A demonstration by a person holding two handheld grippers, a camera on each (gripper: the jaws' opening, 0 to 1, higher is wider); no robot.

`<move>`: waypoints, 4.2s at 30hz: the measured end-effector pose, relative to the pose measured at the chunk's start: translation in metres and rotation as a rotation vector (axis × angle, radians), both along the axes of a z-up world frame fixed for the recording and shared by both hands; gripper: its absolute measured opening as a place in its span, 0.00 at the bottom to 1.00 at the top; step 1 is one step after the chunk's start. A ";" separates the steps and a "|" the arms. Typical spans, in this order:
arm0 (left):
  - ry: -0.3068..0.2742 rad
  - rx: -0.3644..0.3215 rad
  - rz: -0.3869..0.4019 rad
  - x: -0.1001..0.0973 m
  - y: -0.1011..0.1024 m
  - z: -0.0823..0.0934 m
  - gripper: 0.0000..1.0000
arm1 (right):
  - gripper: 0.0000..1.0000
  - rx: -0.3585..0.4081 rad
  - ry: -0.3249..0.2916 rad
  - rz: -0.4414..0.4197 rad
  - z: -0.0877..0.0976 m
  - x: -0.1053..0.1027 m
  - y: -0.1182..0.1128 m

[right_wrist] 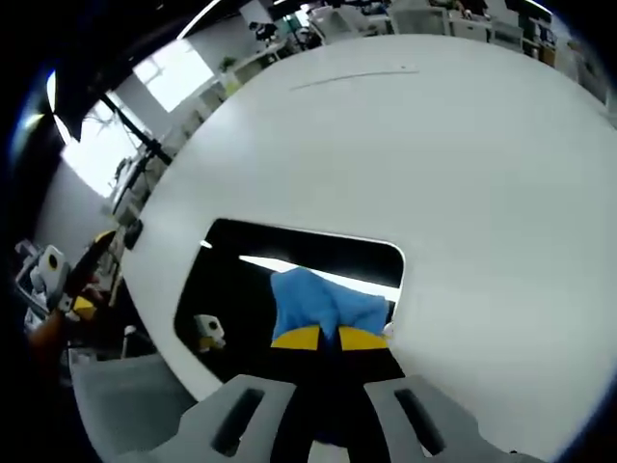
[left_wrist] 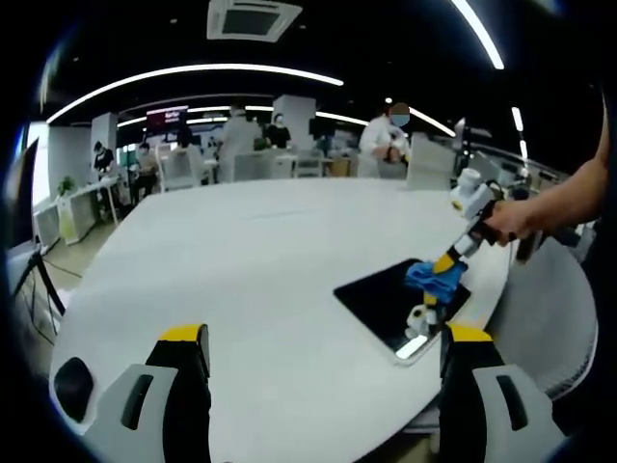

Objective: Wipe the mirror surface with the cleaning cloth until all visible marks leave the cleaned area.

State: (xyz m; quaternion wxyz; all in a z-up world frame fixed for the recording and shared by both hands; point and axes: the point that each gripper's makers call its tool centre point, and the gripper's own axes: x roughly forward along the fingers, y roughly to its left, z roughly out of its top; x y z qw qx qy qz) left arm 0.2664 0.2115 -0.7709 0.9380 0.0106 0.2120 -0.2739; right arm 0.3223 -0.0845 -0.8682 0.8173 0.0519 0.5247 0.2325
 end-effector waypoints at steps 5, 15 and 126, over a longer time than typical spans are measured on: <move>0.000 -0.002 -0.001 -0.001 -0.002 0.000 1.00 | 0.00 -0.015 0.007 -0.012 0.000 0.000 -0.012; 0.003 -0.004 -0.008 0.000 -0.005 -0.001 0.99 | 0.00 -0.035 0.009 -0.038 -0.001 -0.001 -0.024; 0.045 0.005 -0.007 -0.008 0.009 -0.015 1.00 | 0.00 0.130 0.015 -0.147 0.001 -0.036 0.094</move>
